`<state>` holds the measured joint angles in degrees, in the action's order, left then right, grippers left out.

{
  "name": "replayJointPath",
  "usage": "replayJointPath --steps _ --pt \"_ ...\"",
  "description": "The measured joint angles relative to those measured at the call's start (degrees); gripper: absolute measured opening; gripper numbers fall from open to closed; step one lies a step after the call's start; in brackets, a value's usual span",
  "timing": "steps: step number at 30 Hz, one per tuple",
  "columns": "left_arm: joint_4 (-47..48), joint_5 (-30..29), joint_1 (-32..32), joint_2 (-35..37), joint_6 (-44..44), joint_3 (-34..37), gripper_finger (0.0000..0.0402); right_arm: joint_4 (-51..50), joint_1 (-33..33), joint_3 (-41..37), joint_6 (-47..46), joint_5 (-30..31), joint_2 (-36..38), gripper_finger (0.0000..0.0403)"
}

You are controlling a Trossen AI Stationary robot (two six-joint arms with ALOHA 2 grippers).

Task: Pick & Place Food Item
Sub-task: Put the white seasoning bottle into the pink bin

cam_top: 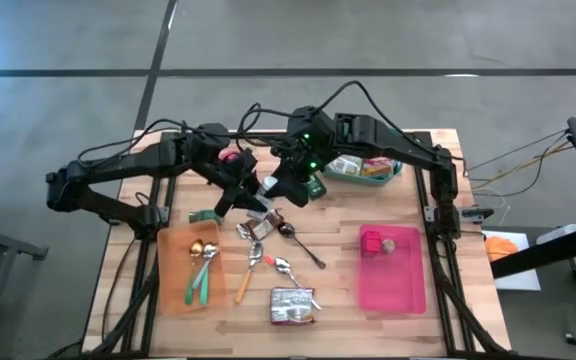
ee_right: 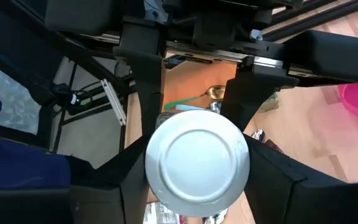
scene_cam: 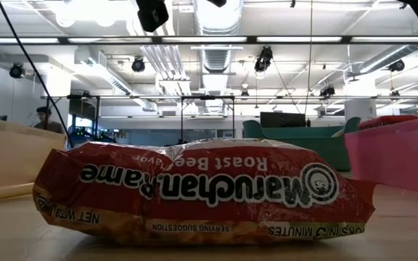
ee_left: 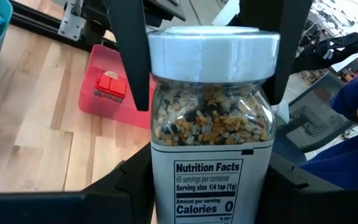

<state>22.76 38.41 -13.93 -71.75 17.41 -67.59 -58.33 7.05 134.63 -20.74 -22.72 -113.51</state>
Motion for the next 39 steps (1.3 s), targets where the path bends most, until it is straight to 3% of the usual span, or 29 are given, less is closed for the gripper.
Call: replayJointPath --steps 12,14,18,20,27,34,39 --pt "-0.3 0.5 0.0 0.0 0.6 0.0 0.0189 -0.1 0.0 0.0 -1.5 0.1 0.2 0.0197" --pt "-0.5 0.5 0.0 0.0 0.8 0.0 0.0223 -0.4 0.0 0.0 -1.9 0.5 0.5 0.0197" --pt "-0.4 0.6 0.0 0.1 1.8 0.0 0.0352 -3.2 0.0 0.0 -2.0 2.1 0.8 0.0197" --pt "-0.4 0.5 0.0 0.1 2.2 0.0 0.0383 -5.0 0.0 0.0 -2.0 3.2 0.9 0.0197" --pt "0.7 0.4 -0.2 0.1 3.6 0.0 0.0322 -12.7 -0.4 0.1 -4.6 4.9 2.0 0.0197" --pt "5.1 1.1 -0.8 1.7 4.2 0.0 0.0298 -31.6 -2.8 0.0 -8.8 20.4 5.3 0.0197" --pt "5.4 1.1 -1.4 3.1 4.2 0.0 0.0298 -31.6 -5.8 -1.5 -13.2 23.1 8.3 0.0197"
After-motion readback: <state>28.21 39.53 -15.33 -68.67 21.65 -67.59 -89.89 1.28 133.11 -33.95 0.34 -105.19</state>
